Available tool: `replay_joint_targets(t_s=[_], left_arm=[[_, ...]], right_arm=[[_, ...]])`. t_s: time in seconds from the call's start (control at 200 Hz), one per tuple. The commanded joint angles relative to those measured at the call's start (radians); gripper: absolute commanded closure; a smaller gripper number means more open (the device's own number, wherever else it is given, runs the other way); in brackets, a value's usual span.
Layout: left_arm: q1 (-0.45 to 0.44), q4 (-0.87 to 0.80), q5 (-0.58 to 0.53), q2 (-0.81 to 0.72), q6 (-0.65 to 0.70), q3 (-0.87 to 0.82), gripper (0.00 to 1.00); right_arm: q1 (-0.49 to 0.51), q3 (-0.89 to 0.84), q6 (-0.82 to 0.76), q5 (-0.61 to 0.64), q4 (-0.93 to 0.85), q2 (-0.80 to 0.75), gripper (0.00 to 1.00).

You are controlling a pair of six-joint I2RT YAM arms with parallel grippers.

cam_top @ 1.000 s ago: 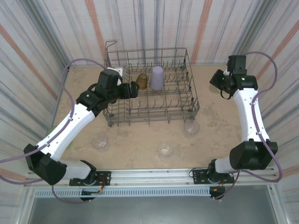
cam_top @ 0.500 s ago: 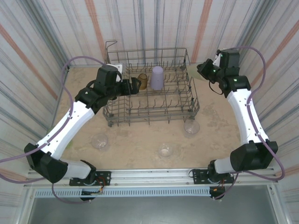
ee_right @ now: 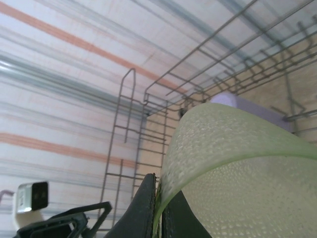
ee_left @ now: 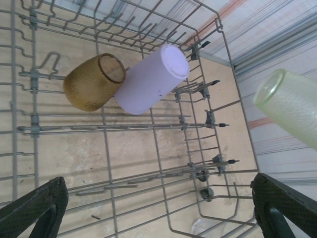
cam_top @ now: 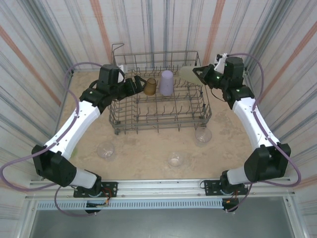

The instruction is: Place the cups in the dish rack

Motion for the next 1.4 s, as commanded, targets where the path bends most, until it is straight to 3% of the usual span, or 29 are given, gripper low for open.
replay_joint_targets(t_s=[0.0,0.311,0.526,0.721,1.027,1.398], left_arm=[[0.011,0.063,0.085,0.028,-0.054,0.044,0.01],[0.012,0.172,0.175,0.103,-0.16,0.076,0.01],[0.003,0.374,0.303,0.14,-0.309,0.0,0.01],[-0.006,0.443,0.327,0.157,-0.355,-0.032,0.01],[-0.02,0.522,0.358,0.165,-0.42,-0.036,0.01],[-0.036,0.644,0.39,0.187,-0.535,-0.067,0.01]], right_arm=[[0.008,-0.057,0.093,-0.123,0.214,-0.009,1.0],[0.016,-0.175,0.131,-0.214,0.417,-0.021,1.0],[0.032,-0.242,0.142,-0.228,0.48,-0.036,1.0],[0.027,-0.277,0.107,-0.23,0.524,-0.06,1.0],[0.062,-0.303,0.211,-0.287,0.758,-0.009,1.0],[0.09,-0.321,0.208,-0.301,0.824,-0.01,1.0]])
